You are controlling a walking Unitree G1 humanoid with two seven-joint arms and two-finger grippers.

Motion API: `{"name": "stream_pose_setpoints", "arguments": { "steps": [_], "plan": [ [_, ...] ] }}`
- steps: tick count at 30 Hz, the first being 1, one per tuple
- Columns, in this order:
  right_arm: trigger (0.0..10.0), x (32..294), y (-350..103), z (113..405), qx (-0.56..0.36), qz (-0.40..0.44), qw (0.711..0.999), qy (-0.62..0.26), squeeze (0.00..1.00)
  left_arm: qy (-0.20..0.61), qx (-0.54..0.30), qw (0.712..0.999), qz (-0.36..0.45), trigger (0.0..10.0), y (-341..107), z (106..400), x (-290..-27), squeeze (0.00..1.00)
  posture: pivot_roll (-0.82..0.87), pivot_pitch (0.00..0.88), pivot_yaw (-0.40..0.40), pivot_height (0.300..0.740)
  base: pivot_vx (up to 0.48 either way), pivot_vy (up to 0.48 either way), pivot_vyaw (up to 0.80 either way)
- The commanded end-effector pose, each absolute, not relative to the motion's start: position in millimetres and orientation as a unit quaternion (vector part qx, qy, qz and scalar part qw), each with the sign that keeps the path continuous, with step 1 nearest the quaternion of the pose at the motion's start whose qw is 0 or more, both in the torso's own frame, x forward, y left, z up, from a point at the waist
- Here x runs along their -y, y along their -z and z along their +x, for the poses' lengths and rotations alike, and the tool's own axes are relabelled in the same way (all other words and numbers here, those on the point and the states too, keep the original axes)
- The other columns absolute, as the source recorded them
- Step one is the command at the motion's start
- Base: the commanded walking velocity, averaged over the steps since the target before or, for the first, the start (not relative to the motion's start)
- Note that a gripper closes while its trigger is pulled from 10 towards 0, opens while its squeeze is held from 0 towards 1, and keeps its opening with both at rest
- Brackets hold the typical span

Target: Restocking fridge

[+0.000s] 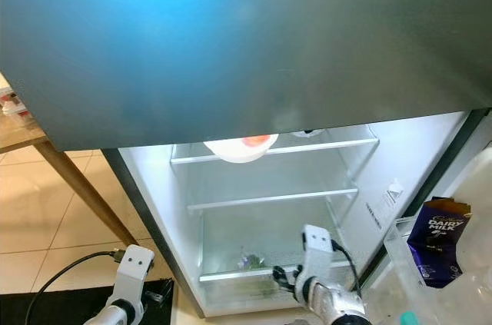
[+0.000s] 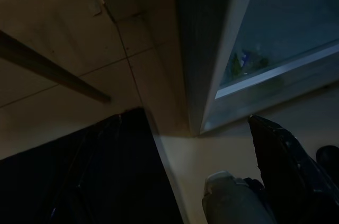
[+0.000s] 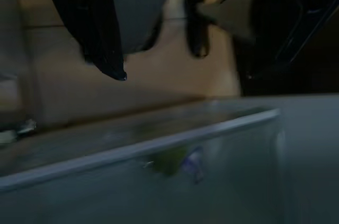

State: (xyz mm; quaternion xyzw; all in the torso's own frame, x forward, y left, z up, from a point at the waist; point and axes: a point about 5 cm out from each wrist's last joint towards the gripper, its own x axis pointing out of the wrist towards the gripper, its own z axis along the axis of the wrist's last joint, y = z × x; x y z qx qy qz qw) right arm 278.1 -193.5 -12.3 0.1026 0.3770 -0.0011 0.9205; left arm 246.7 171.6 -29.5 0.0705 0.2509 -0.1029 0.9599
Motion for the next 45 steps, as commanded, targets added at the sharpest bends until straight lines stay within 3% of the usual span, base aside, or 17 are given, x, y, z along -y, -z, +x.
{"name": "stream_pose_setpoints", "arguments": {
  "steps": [1, 5, 12, 16, 25, 32, 45],
  "plan": [
    [10.0, 202.1, 12.8, 274.3, -0.354, 0.061, 0.933, 0.011, 0.00, 0.098, -0.263, 0.957, 0.077, 10.0, 33.1, 241.6, -177.2, 0.00, -0.09, 0.145, 0.068, 0.632, 0.000, 0.000, 0.00],
    [10.0, 220.3, 18.9, 255.1, -0.315, 0.007, 0.949, 0.019, 0.00, 0.104, -0.251, 0.960, 0.065, 10.0, 30.4, 244.1, -174.3, 0.00, -0.09, 0.143, 0.082, 0.632, 0.000, 0.000, 0.00],
    [10.0, 234.5, 36.0, 222.1, -0.304, 0.047, 0.949, 0.063, 0.00, 0.107, -0.258, 0.960, 0.033, 10.0, 32.0, 242.9, -173.4, 0.00, -0.09, 0.139, 0.098, 0.632, 0.000, 0.000, 0.00],
    [10.0, 232.2, 40.6, 214.4, -0.310, 0.026, 0.949, 0.056, 0.00, 0.099, -0.269, 0.957, 0.036, 10.0, 34.4, 240.9, -176.7, 0.00, -0.09, 0.137, 0.104, 0.632, 0.000, 0.000, 0.00],
    [10.0, 230.2, 45.7, 204.9, -0.297, 0.067, 0.950, 0.067, 0.00, 0.075, -0.285, 0.955, 0.031, 10.0, 39.1, 235.4, -184.0, 0.00, -0.08, 0.127, 0.111, 0.632, 0.000, 0.000, 0.00],
    [10.0, 229.2, 50.7, 202.4, -0.310, 0.055, 0.947, 0.059, 0.00, 0.047, -0.292, 0.955, 0.016, 10.0, 44.1, 227.2, -189.9, 0.00, -0.08, 0.114, 0.108, 0.657, 0.000, 0.000, 0.00],
    [10.0, 233.5, 54.4, 200.7, -0.321, 0.045, 0.944, 0.067, 0.00, 0.035, -0.291, 0.956, 0.012, 10.0, 46.0, 223.0, -191.8, 0.00, -0.09, 0.101, 0.097, 0.657, 0.000, 0.000, 0.00]
  ]
}}
